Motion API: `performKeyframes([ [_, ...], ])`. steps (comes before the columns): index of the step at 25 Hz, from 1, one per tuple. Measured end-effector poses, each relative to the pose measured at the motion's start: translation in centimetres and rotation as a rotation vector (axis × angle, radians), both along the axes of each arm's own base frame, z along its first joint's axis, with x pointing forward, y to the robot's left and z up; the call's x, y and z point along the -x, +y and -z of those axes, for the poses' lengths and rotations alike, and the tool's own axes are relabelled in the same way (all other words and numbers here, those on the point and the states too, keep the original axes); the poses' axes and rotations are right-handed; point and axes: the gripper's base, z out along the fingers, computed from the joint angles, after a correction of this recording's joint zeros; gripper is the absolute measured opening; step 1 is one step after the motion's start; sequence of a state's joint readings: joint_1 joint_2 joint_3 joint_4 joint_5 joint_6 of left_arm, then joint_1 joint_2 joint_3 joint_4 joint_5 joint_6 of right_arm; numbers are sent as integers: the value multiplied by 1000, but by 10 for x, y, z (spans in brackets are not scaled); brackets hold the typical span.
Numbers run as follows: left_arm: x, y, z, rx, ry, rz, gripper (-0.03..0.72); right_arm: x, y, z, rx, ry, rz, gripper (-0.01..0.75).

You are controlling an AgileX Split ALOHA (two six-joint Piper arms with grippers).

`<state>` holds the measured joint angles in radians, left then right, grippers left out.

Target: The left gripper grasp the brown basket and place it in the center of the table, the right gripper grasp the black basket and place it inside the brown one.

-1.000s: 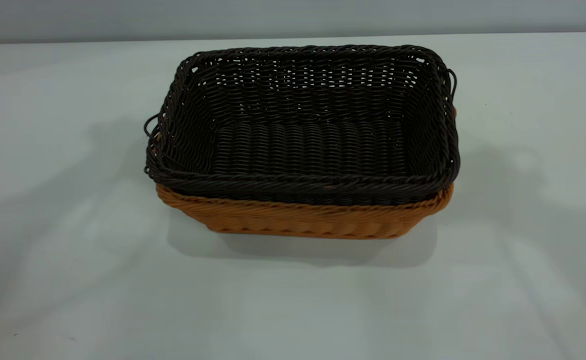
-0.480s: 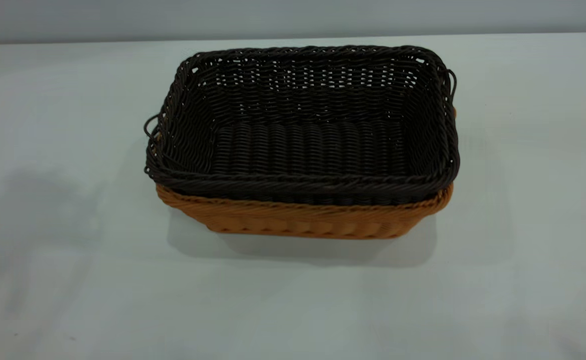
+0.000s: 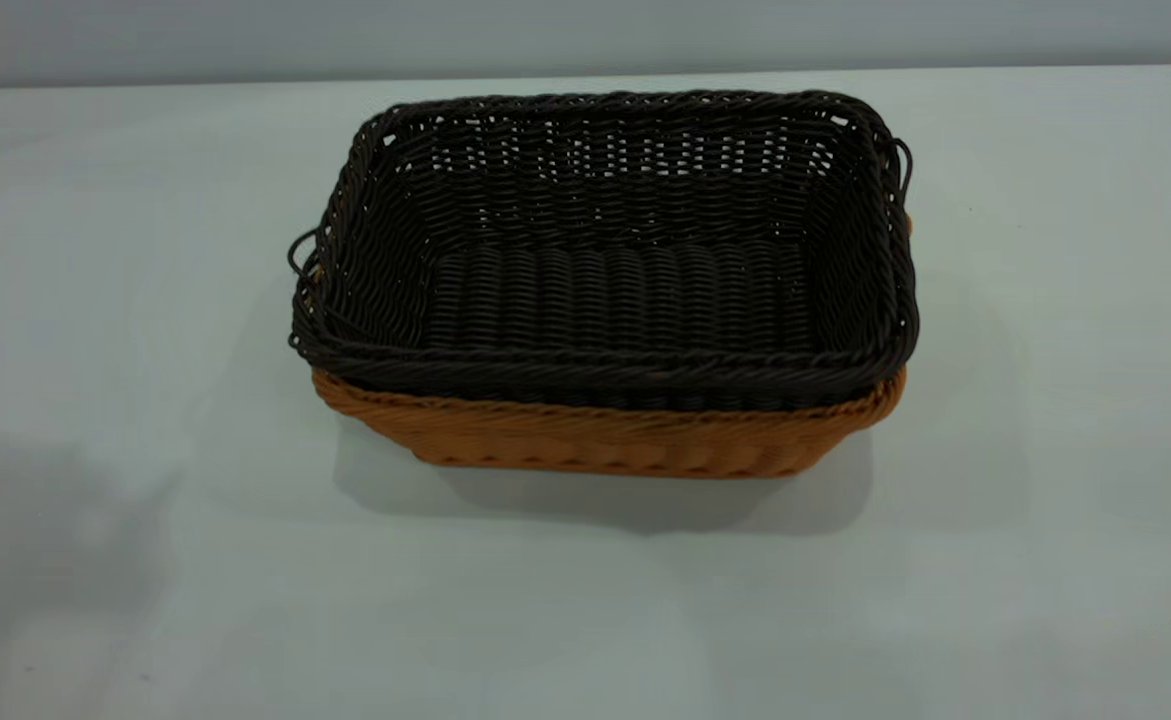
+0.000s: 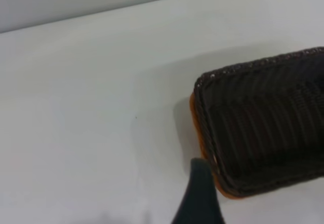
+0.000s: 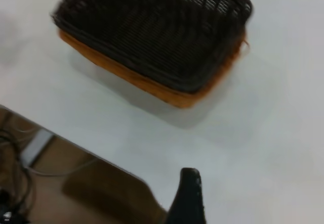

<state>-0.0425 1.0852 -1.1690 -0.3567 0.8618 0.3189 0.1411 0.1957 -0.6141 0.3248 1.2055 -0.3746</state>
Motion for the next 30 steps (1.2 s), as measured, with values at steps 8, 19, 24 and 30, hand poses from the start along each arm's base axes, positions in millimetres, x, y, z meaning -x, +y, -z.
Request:
performKeyframes([
  [8, 64, 1, -13, -23, 6, 50, 543, 2, -6, 33, 41, -34, 49, 585],
  [19, 152, 9, -4, -59, -56, 23, 543, 13, -9, 34, 31, -114, 61, 580],
  [24, 189, 17, 24, -73, -105, -72, 543, 13, -9, 34, 31, -114, 61, 568],
  [30, 207, 30, 76, -100, -71, -226, 543, 13, -9, 34, 31, -115, 61, 552],
])
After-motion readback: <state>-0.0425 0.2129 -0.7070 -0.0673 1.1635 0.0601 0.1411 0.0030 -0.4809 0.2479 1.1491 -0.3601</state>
